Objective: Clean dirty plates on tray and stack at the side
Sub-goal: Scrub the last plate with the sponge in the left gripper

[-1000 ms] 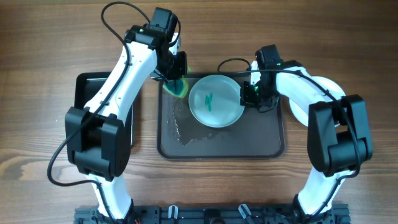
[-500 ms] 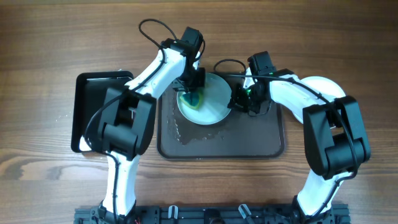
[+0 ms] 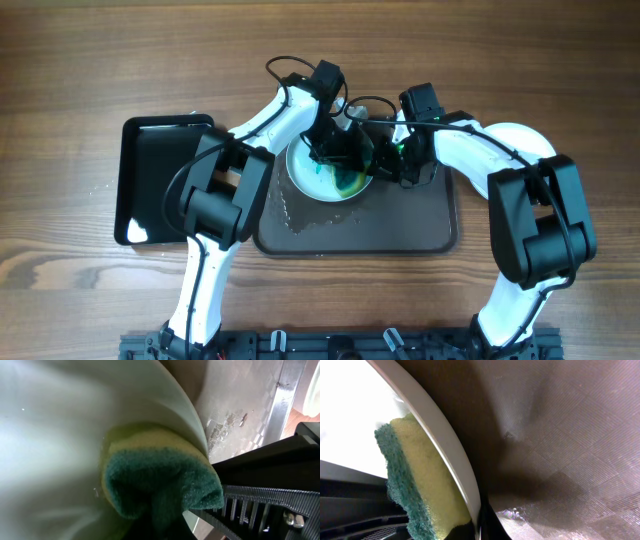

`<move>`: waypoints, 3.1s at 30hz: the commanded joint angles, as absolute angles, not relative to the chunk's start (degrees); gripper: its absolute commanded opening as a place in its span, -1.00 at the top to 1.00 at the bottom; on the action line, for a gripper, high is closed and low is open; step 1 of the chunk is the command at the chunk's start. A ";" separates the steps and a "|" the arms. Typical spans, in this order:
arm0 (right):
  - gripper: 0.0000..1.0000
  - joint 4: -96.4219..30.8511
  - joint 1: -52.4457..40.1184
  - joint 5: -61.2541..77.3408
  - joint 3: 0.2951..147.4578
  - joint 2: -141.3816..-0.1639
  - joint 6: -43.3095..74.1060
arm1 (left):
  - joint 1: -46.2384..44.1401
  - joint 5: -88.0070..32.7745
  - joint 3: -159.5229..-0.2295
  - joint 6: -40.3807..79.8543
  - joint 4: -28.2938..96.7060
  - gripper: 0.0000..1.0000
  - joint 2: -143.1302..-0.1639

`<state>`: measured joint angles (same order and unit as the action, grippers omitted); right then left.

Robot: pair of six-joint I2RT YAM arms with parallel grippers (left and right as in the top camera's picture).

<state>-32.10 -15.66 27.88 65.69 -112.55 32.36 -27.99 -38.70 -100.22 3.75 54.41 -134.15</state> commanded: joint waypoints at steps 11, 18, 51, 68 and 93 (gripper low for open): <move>0.91 -32.40 -16.32 24.45 63.24 -115.31 33.08 | -23.86 17.63 -98.52 28.56 59.13 0.92 -132.55; 0.91 -32.49 -16.32 24.47 63.24 -115.28 33.06 | -27.14 -34.24 -98.52 -6.00 60.64 0.92 -132.66; 0.91 -32.60 -16.27 24.47 63.24 -115.31 33.01 | -24.62 15.29 -98.63 37.56 55.61 0.92 -132.64; 0.91 -32.80 -16.16 24.49 63.24 -115.31 32.99 | -27.57 -32.86 -98.63 -0.99 56.42 0.92 -132.64; 0.92 -32.91 -16.16 24.47 63.24 -115.31 32.93 | -25.19 -9.45 -98.63 16.99 56.27 0.92 -132.64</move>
